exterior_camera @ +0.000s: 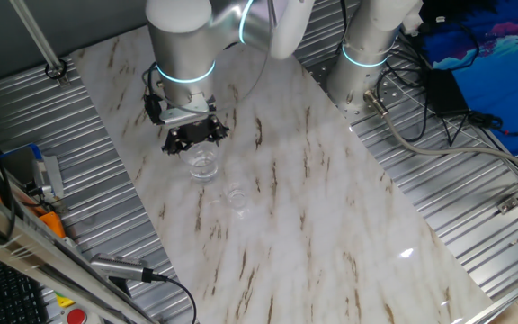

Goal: Pour the water from one cup into another empty cup

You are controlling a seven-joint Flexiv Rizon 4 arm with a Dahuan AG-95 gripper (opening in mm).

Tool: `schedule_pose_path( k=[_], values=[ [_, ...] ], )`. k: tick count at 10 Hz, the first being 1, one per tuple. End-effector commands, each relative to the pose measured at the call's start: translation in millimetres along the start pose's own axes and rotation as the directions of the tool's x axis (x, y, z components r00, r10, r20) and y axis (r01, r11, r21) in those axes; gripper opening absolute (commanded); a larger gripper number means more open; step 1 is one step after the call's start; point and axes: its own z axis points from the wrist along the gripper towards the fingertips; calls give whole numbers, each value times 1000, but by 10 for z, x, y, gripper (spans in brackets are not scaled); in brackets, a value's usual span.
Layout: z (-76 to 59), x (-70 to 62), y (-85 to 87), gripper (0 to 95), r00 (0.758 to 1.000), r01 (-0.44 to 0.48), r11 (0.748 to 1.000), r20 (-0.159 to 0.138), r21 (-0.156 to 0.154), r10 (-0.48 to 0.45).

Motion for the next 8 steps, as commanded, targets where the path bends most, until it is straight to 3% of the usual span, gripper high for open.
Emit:
schedule_pose_path(
  k=[1,4,6,8],
  values=[
    [21,-19,-11,950,1000,4,1000,-2,-3,-4],
    [37,-41,-19,950,1000,19,1000,-12,-8,-19],
    [29,-44,-21,950,1000,18,1000,-6,-21,-18],
    [27,-44,-24,950,1000,22,1000,-1,-16,-22]
  ],
)
